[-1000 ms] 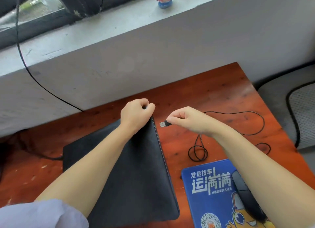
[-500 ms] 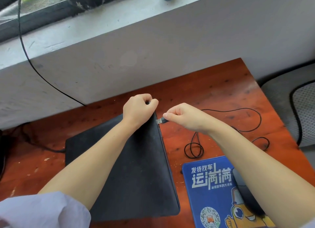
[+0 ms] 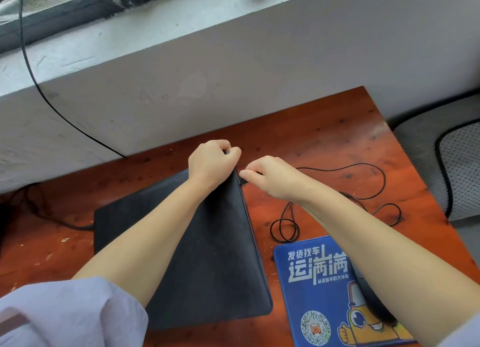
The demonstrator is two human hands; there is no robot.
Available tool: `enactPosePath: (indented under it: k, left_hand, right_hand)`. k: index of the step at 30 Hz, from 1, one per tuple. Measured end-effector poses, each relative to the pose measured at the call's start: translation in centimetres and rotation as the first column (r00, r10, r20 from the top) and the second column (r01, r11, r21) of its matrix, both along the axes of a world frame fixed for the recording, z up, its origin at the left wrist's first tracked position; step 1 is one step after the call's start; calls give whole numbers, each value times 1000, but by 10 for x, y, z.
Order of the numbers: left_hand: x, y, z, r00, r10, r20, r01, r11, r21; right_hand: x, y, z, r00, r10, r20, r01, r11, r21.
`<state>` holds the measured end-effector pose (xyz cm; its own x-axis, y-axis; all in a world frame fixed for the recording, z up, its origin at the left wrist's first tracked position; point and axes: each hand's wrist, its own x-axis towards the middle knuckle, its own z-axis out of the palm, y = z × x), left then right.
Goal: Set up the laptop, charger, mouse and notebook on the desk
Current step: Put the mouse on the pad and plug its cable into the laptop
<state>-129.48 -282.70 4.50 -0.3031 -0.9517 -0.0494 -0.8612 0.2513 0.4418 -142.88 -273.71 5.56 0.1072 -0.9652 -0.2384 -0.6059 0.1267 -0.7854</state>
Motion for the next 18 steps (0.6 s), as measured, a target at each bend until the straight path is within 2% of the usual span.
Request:
enactPosePath:
  k: [8, 13, 18]
  left_hand:
    - [-9, -9, -34, 992, -30, 121, 14, 991, 137]
    - [-9, -14, -58, 985, -25, 170, -4, 986, 165]
    - [-14, -14, -73, 990, -56, 129, 28, 978, 205]
  right_hand:
    - [-13, -1, -39, 999, 32, -42, -28, 995, 99]
    - [-19, 0, -64, 980, -56, -191, 54, 998, -16]
    - [-19, -4, -79, 956, -57, -287, 39, 997, -65]
